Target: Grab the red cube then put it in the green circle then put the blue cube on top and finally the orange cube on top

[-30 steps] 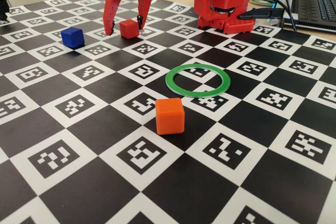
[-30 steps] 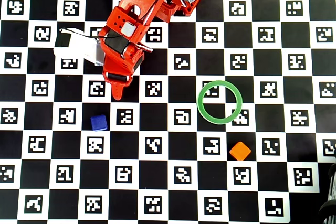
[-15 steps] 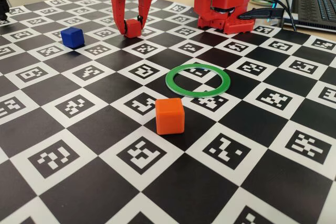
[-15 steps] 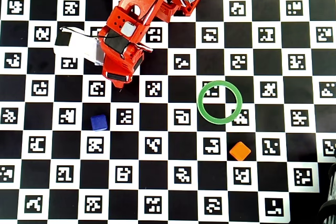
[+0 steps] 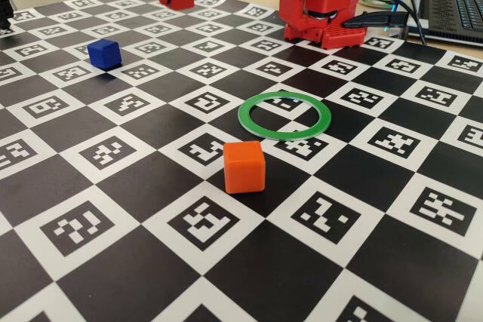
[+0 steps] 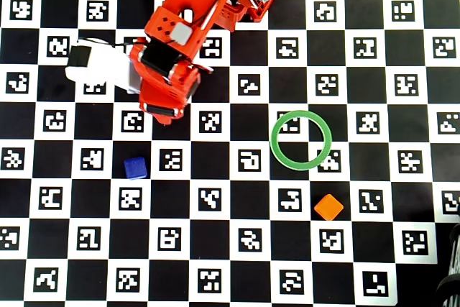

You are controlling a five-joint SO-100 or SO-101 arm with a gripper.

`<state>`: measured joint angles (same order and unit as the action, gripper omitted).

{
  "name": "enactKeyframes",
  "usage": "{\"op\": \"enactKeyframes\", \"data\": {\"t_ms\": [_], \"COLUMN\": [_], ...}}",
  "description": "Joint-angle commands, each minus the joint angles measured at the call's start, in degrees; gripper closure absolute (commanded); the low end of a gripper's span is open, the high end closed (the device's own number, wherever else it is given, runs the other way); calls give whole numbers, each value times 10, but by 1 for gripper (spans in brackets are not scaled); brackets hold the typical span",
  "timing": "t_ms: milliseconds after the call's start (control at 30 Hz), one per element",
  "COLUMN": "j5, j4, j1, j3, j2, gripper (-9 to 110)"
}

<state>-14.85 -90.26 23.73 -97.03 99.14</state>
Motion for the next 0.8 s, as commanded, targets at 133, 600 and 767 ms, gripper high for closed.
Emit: {"op": "enactKeyframes", "data": {"t_ms": [133,600,767], "j5": [167,375,421], "j4": [-62,-9,1], "j1": [-180,-422,-468], "j3": [103,144,178], "j2": [46,-33,-93], "gripper": [103,101,101]}}
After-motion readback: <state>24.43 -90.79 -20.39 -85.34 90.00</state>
